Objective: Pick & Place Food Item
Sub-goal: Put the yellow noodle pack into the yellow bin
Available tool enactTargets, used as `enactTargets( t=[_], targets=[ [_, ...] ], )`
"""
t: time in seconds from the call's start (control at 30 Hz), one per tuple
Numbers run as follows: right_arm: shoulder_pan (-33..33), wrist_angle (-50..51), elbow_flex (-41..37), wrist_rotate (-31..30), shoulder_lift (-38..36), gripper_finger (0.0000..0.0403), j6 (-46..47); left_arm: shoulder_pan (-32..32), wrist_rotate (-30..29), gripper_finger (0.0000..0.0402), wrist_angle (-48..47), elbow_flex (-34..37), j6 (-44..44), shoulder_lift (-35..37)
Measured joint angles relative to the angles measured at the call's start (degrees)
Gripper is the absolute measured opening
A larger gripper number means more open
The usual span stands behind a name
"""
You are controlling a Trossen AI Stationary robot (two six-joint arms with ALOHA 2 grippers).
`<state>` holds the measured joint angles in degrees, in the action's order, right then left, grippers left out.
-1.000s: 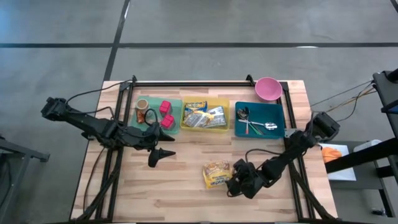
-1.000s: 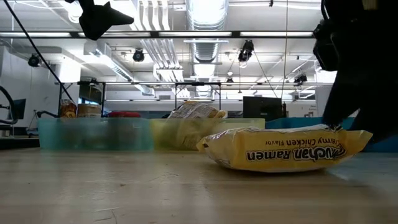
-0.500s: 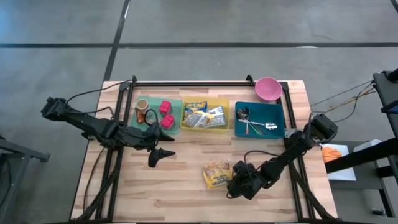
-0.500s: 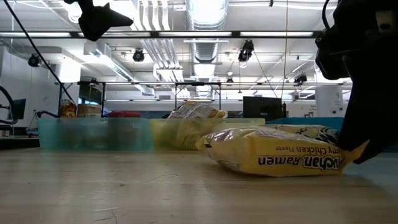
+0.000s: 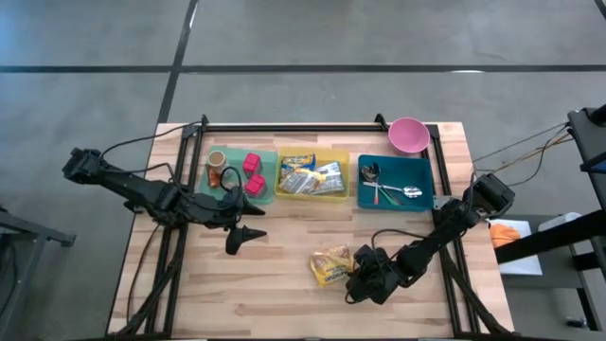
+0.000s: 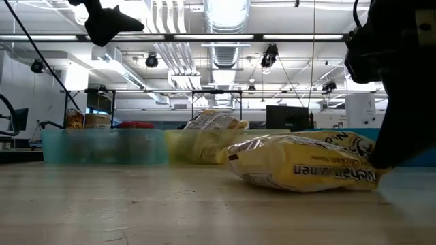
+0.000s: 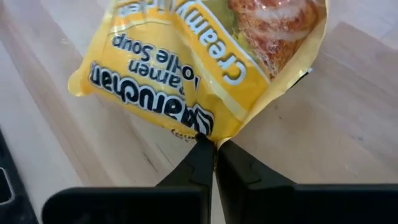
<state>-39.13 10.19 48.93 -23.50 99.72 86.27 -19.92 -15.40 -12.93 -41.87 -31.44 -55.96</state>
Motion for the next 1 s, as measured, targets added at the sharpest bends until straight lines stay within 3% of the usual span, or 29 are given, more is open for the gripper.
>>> enactTargets(
  t=[0.2,0.5,1.0],
  targets=[
    [0.0,2.5,2.84,-2.42,-1.69,0.0008,-3.04,0.0,0.0,0.0333,-0.24,0.0,0.0,0.0],
    [0.02,21.02,12.24,-8.23,-5.35,0.0008,-5.61,-0.01,0.0,0.0333,-0.39,0.02,0.03,0.0],
    [1.13,39.38,25.43,-17.73,-6.75,0.0008,-10.22,0.02,-0.02,0.0333,-0.66,0.04,0.13,0.0]
  ],
)
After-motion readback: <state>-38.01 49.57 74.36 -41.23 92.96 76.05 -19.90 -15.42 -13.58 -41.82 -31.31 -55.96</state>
